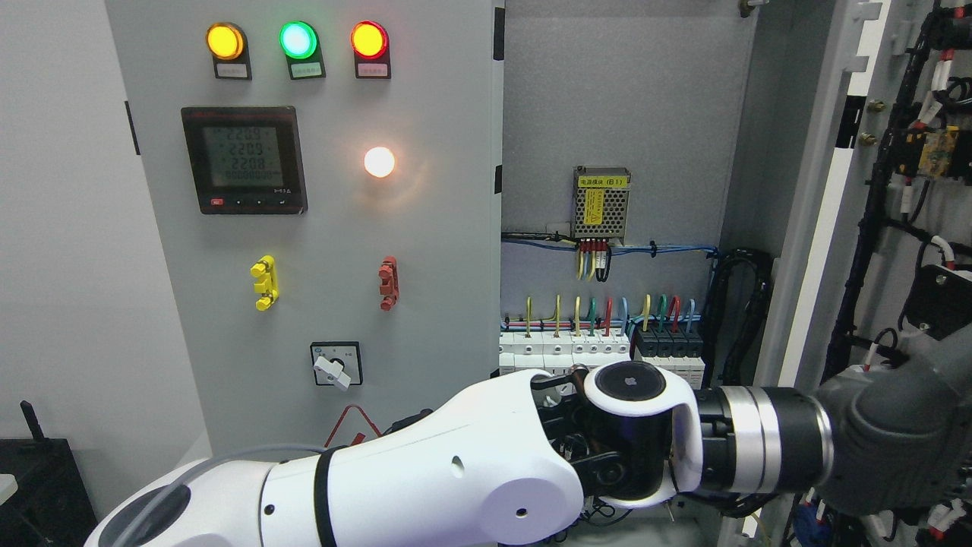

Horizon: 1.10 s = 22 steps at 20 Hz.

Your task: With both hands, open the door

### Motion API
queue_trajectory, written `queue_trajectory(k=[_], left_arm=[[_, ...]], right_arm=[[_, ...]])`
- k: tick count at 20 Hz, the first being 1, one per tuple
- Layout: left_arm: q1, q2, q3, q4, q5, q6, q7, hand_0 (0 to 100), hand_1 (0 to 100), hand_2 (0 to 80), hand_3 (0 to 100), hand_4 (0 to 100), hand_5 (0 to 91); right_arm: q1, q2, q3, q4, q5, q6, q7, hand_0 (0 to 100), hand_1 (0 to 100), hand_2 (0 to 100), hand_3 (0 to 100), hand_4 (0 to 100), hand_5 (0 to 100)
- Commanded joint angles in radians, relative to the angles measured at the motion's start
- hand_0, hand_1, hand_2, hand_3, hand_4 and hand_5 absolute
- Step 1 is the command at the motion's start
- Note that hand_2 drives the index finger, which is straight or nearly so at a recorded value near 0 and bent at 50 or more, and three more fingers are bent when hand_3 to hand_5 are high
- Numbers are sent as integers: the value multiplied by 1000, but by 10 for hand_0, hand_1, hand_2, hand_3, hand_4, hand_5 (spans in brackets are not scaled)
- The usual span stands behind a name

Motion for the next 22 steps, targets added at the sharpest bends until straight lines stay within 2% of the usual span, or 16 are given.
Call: queue_trajectory(k=[1,3,7,11,14,17,21,22], left_arm=[[90,205,1,-22,-38,8,-47,0,0,0,0,0,0],[153,268,22,-73,-70,8,-56,0,0,0,0,0,0],[339,418,80,-221,-164,14,-54,0,0,0,0,0,0],[593,532,212,-321,-309,14,-54,0,0,0,0,0,0],[805,568,373,-337,-437,14,-56,0,0,0,0,0,0],[954,591,473,-338,-544,13,-57,0,0,0,0,0,0],[1104,653,548,-343,-575,3,-84,0,0,0,0,0,0],[1150,666,571,-343,-599,-1,-84,0,0,0,0,0,0]], right_arm=[[0,-1,-18,0,0,0,0,386,0,0,0,0,0],[0,-1,-18,0,0,0,0,386,0,0,0,0,0],[0,-1,-18,0,0,0,0,386,0,0,0,0,0],[1,-1,-18,0,0,0,0,386,0,0,0,0,0],[0,1,-18,0,0,0,0,386,0,0,0,0,0],[1,-1,-18,0,0,0,0,386,0,0,0,0,0],[1,-1,-18,0,0,0,0,386,0,0,0,0,0],[1,1,-18,0,0,0,0,386,0,0,0,0,0]])
